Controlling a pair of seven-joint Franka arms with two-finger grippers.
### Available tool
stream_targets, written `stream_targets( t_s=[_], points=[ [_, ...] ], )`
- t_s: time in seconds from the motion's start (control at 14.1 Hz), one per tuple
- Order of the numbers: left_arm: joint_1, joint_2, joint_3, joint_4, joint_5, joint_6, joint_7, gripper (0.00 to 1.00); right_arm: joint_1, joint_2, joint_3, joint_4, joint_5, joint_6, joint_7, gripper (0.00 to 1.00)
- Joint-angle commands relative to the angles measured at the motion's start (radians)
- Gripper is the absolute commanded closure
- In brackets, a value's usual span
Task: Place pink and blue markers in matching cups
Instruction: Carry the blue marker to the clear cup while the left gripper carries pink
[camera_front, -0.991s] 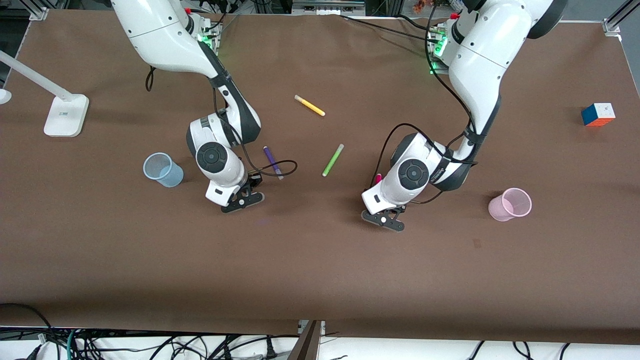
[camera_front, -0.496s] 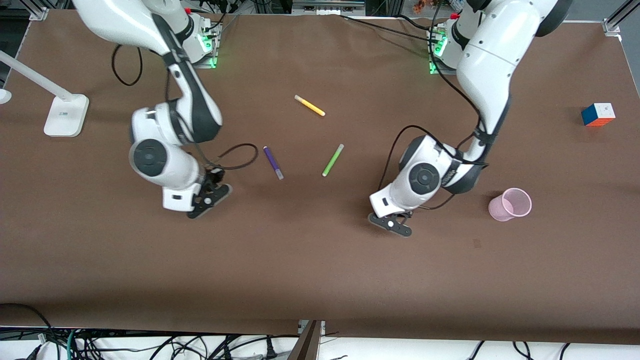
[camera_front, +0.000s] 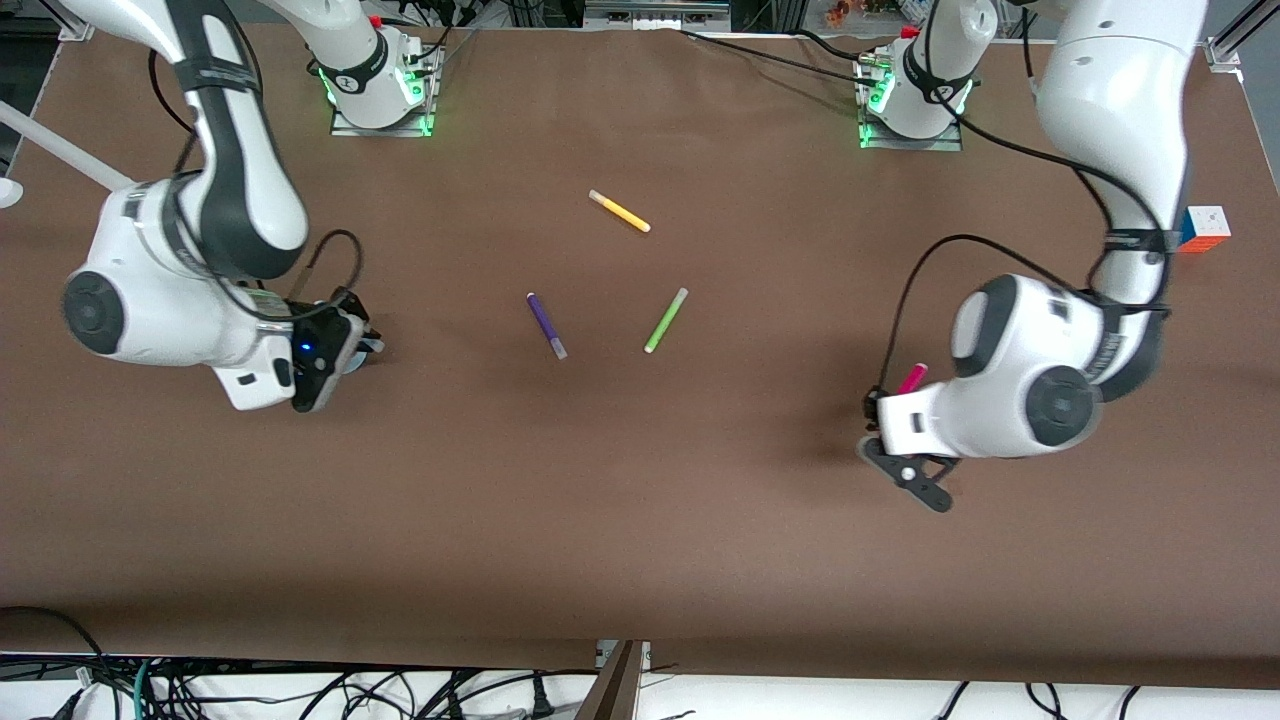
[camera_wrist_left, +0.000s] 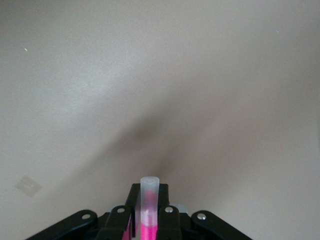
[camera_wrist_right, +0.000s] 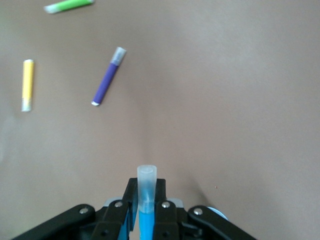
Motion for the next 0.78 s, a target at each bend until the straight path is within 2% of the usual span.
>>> stream_targets(
  t_s=[0.0, 0.14, 0.28, 0.5, 0.71],
  points=[
    [0.112, 0.015, -0.02, 0.029, -0.149, -0.055, 0.293, 1.0, -0.012, -0.018, -0.089, -0.051, 0.155, -0.047, -0.263, 1.0],
    [0.184, 0.017, -0.018, 0.032, -0.261, -0.088, 0.492, 1.0, -0.078, 0.002, -0.101, -0.088, 0.265, -0.068, -0.459, 1.0],
    [0.235, 0.015, -0.02, 0.032, -0.306, -0.114, 0.643, 1.0, -0.139, 0.038, -0.101, -0.092, 0.33, -0.108, -0.616, 1.0],
    [0.304, 0.017, -0.02, 0.032, -0.367, -0.204, 0.824, 1.0, -0.198, 0.095, -0.101, -0.094, 0.407, -0.139, -0.784, 1.0],
    [0.363, 0.018, -0.02, 0.03, -0.398, -0.211, 1.074, 0.97, -0.216, 0.13, -0.101, -0.092, 0.465, -0.167, -0.842, 1.0]
  ],
)
